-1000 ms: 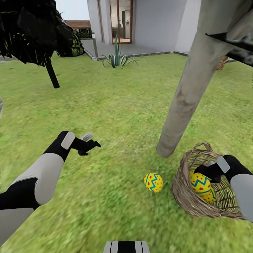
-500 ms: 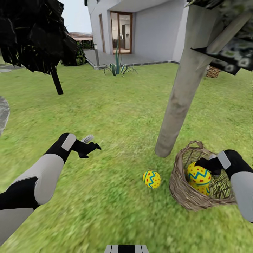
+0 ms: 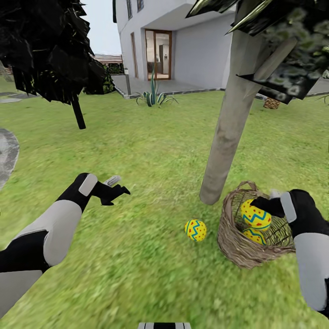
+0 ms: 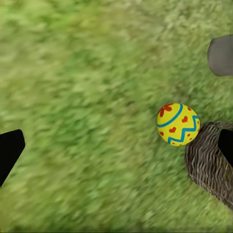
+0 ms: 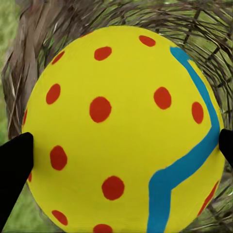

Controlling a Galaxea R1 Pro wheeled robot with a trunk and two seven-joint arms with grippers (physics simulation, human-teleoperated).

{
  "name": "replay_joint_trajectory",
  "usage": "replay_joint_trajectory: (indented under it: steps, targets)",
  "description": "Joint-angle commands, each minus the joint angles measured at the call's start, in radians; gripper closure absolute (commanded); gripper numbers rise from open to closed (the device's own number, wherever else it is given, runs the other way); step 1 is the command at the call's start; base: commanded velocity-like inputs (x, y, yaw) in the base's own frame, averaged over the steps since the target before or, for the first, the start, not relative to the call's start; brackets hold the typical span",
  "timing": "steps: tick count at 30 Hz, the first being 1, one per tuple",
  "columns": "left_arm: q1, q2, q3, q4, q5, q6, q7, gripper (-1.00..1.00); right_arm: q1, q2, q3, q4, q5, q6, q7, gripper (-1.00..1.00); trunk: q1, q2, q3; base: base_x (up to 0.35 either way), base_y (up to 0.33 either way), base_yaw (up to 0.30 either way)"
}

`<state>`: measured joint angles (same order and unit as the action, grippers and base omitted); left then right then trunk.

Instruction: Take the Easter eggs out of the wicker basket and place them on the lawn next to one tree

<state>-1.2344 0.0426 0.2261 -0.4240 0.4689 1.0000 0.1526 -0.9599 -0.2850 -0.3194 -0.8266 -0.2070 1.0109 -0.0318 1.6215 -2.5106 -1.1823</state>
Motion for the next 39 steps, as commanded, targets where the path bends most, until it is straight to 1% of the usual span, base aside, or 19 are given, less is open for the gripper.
replay_joint_trajectory:
  steps: [1,5,8,12,14,15,18,20,23,24,25,27,30,31,33,35,37,38,39]
  targets:
    - [0.000,0.006,0.004,-0.001,0.010,0.003,0.011,-1.00,0.048,0.029,-0.001,-0.125,-0.002,0.019,-0.015,1.00,0.000,0.000,-0.001,-0.027,0.000,0.000]
    - [0.000,0.008,0.004,-0.001,0.008,-0.006,0.012,-1.00,0.093,0.047,-0.001,-0.253,-0.004,0.018,-0.059,1.00,0.000,0.000,-0.001,-0.008,0.000,0.000]
    - [0.000,0.008,0.004,0.000,0.007,-0.068,0.012,-1.00,0.102,0.078,-0.001,-0.339,-0.002,0.004,-0.067,1.00,0.000,0.000,-0.001,0.000,0.000,0.000]
    - [0.001,0.007,0.003,0.001,0.005,-0.096,0.014,-1.00,0.158,0.134,-0.001,-0.514,-0.002,-0.030,-0.069,1.00,0.000,0.000,-0.001,0.000,0.000,0.000]
    - [0.001,0.006,0.003,0.001,0.005,-0.099,0.014,-1.00,0.192,0.180,-0.001,-0.628,-0.003,-0.049,-0.068,1.00,0.000,0.000,-0.001,0.000,0.000,0.000]
    - [0.001,0.005,0.003,0.001,0.006,-0.099,0.014,-1.00,0.199,0.207,-0.001,-0.664,-0.003,-0.058,-0.069,1.00,0.000,0.000,-0.001,0.000,0.000,0.000]
    - [0.001,0.000,0.002,0.001,0.006,-0.099,0.013,-1.00,0.206,0.260,0.002,-0.696,-0.005,-0.073,-0.067,1.00,0.000,0.000,-0.001,0.000,0.000,0.008]
    - [0.001,0.002,0.002,0.001,0.006,-0.100,0.013,-1.00,0.207,0.292,0.020,-0.700,-0.006,-0.108,-0.068,1.00,0.000,0.000,-0.001,0.000,0.000,0.144]
    - [0.001,0.006,0.002,0.001,0.005,-0.100,0.011,-1.00,0.220,0.345,0.036,-0.701,-0.006,-0.199,-0.067,1.00,0.000,0.000,-0.001,0.000,0.000,0.243]
    - [0.001,0.007,0.003,0.001,0.005,-0.100,0.011,-1.00,0.227,0.356,0.038,-0.701,-0.007,-0.223,-0.067,1.00,0.000,0.000,-0.001,0.000,0.000,0.268]
    - [0.001,0.016,0.004,0.001,0.005,-0.101,0.011,-1.00,0.237,0.371,0.045,-0.701,-0.007,-0.254,-0.067,1.00,0.000,0.000,-0.001,0.000,0.000,0.273]
    - [0.001,0.047,0.004,0.001,0.009,-0.100,0.009,-1.00,0.255,0.390,0.084,-0.701,-0.007,-0.297,-0.067,1.00,0.000,0.000,-0.001,0.000,0.000,0.277]
    - [0.001,0.070,0.004,-0.001,0.012,-0.102,-0.002,-1.00,0.282,0.399,0.147,-0.696,-0.005,-0.357,-0.073,1.00,0.000,0.000,-0.001,0.000,0.000,0.278]
    - [0.003,0.075,0.004,-0.002,0.012,-0.117,-0.009,-1.00,0.292,0.400,0.178,-0.695,-0.006,-0.385,-0.092,1.00,0.000,0.000,-0.001,0.000,0.000,0.278]
    - [0.008,0.080,0.004,-0.001,0.010,-0.178,-0.035,-1.00,0.312,0.401,0.250,-0.681,-0.008,-0.434,-0.133,1.00,0.000,0.000,-0.001,0.000,0.000,0.270]
    - [0.052,0.083,0.004,-0.001,0.008,-0.259,-0.096,-1.00,0.336,0.403,0.360,-0.634,-0.009,-0.519,-0.178,1.00,0.000,0.000,-0.001,0.000,0.000,0.259]
    - [0.092,0.093,0.004,-0.002,0.006,-0.304,-0.170,-1.00,0.343,0.404,0.430,-0.564,-0.010,-0.605,-0.229,1.00,0.000,0.000,-0.001,0.000,0.000,0.221]
    - [0.107,0.104,0.003,-0.002,0.006,-0.317,-0.201,-1.00,0.344,0.404,0.445,-0.528,-0.011,-0.645,-0.246,1.00,0.000,0.000,-0.001,0.000,0.000,0.135]
    - [0.132,0.120,0.003,-0.003,0.006,-0.334,-0.257,-1.00,0.345,0.405,0.459,-0.469,-0.013,-0.710,-0.261,1.00,0.000,0.000,-0.001,0.000,0.000,0.069]
